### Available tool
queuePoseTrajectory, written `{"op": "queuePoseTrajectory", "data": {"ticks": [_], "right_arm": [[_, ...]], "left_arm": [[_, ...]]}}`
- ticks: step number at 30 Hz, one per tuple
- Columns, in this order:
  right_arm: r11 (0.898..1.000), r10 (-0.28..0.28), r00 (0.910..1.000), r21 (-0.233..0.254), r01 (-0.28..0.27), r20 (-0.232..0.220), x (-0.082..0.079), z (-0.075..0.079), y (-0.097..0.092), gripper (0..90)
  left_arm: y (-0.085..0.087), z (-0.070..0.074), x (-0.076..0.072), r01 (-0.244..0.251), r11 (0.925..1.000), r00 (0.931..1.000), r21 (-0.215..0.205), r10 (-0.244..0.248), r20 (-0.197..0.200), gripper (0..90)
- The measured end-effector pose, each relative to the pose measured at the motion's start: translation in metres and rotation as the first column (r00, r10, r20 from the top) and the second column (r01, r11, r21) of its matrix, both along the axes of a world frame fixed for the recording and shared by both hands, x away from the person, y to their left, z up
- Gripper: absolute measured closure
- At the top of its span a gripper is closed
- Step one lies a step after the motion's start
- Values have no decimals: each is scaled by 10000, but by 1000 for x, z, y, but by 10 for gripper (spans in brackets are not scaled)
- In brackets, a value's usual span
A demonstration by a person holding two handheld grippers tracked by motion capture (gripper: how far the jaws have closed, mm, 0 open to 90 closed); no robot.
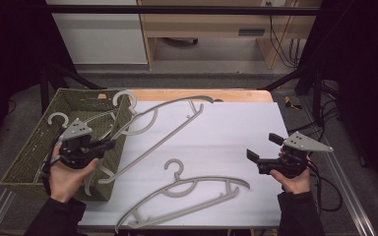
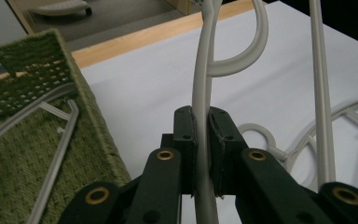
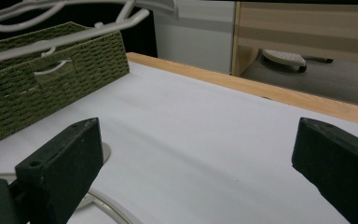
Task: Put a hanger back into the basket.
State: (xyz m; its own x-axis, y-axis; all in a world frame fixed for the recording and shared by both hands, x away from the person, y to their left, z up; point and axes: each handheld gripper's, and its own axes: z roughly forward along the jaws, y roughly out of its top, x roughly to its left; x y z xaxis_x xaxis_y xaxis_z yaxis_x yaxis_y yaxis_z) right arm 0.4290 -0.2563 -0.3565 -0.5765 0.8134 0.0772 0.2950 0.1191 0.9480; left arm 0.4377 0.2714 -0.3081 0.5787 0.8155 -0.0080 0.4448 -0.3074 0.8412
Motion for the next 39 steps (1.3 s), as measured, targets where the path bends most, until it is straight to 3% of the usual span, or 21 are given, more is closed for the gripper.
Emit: {"op": "queuePoseTrajectory", "data": {"ticks": [6, 12, 17, 23, 28, 39], "right_arm": [[10000, -37, 10000, 39, 37, 24, 0, 1, -1, 20], [9999, -20, 10000, 155, 19, 29, 0, 0, -1, 17], [9999, -7, 10000, 118, 8, -13, 1, -1, 0, 17], [9999, 21, 10000, 131, -20, -24, 1, -1, -1, 17], [9999, -36, 10000, 138, 37, -24, 2, -1, -1, 17], [9999, -61, 9999, 88, 62, -108, 3, -3, -1, 18]], "left_arm": [[21, 18, 8, -246, 9991, 9994, 344, 237, 259, 824], [45, 32, 17, -447, 9985, 9982, 331, 433, 424, 824], [65, 36, 27, -793, 9958, 9958, 451, 770, 503, 824], [82, 34, 37, -1105, 9929, 9927, 437, 1081, 526, 824], [106, 28, 48, -1477, 9878, 9884, 487, 1457, 419, 824], [141, 8, 60, -1915, 9798, 9814, 581, 1903, 258, 824]]}}
